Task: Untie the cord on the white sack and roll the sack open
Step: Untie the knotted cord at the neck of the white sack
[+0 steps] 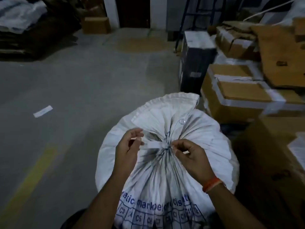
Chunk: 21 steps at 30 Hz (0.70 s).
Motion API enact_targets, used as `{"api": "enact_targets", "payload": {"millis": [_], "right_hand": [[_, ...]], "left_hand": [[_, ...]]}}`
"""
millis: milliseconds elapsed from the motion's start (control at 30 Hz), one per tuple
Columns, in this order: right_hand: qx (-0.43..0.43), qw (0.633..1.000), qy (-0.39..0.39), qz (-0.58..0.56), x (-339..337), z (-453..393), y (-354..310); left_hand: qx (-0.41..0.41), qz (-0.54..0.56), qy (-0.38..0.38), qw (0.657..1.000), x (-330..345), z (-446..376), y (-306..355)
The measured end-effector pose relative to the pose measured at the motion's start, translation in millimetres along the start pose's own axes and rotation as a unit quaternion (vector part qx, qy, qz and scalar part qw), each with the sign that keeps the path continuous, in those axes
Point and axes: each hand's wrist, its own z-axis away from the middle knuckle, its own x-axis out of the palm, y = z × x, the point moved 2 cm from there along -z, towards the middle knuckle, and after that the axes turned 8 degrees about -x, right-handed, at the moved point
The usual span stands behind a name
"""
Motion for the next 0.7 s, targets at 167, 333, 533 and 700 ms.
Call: {"api": "enact_targets", "payload": {"millis": [167,333,533,700], "right_hand": [[-0.019,0.997,-0.025,0.064,12.3,-25.9,17.2],[-0.065,0.974,-0.051,0.211,23.7,-29.2,22.0],[-0.098,0.965,-0.020,0.242,31.9,-33.8,20.0],[-0.085,0.976,-0.030,0.198,24.1,-36.0,22.8]], "left_hand": [[-0.065,-0.037,-0.066,0.995,9.1,-37.5,-6.8],[-0.092,-0.101,-0.125,0.983,13.2,-42.9,-19.3],[-0.113,-0.078,-0.170,0.976,15.1,-42.7,-15.0],[-0.057,-0.174,-0.265,0.947,26.3,-38.7,-24.1]]}}
